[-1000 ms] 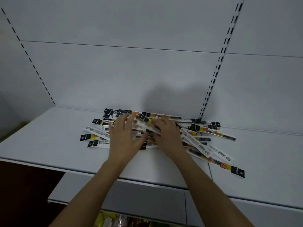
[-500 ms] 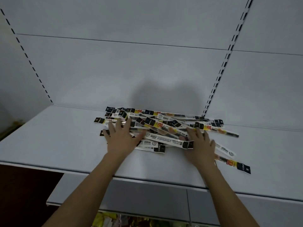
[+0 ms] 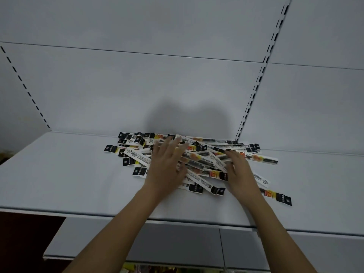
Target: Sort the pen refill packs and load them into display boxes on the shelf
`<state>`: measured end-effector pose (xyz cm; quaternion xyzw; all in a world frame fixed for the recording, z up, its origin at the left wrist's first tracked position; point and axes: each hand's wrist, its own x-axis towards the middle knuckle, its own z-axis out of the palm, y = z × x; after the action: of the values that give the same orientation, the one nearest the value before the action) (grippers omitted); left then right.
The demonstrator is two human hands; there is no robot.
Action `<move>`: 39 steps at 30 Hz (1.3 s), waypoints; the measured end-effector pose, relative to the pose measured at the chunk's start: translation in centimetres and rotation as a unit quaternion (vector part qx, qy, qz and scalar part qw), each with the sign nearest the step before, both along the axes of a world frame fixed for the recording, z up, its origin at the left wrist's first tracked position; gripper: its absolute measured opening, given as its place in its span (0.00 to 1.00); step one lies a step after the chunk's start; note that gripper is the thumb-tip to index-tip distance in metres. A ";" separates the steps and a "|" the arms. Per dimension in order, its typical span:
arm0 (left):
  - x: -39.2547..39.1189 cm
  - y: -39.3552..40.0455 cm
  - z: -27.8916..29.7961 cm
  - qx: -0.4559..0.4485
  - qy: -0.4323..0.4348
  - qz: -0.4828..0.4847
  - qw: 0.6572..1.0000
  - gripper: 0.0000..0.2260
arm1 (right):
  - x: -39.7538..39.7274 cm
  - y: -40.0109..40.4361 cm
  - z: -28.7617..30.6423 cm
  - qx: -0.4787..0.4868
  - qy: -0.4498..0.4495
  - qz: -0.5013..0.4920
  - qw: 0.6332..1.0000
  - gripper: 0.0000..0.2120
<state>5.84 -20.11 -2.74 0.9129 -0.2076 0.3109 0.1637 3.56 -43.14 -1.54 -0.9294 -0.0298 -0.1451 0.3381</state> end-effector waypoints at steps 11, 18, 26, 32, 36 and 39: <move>1.1 -4.5 -0.6 0.059 0.162 0.073 0.982 0.23 | -1.6 -5.5 -1.9 -0.075 0.077 -0.035 0.994 0.23; 1.3 -4.4 -1.5 0.035 0.080 0.046 0.995 0.28 | -0.1 -3.1 -2.1 -0.002 0.014 -0.056 0.998 0.17; 1.1 -4.5 -1.3 0.005 0.132 0.044 0.990 0.35 | 0.2 -0.4 -1.0 0.088 0.054 0.011 0.995 0.18; 1.1 -4.4 -1.4 0.053 0.114 0.054 0.991 0.35 | 0.4 -1.4 -1.4 -0.039 -0.011 -0.085 0.996 0.22; 1.0 -4.5 -1.3 0.053 0.147 0.058 0.986 0.32 | 0.7 -2.6 -1.1 -0.118 0.039 -0.135 0.983 0.18; 1.0 -4.5 -1.1 0.060 0.176 0.053 0.981 0.32 | 0.6 -3.7 -0.6 -0.133 0.107 -0.129 0.977 0.15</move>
<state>6.85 -24.61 -3.87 0.9712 -0.1448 0.1409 0.1259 4.20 -46.84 -2.14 -0.9723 0.1073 -0.0817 0.1911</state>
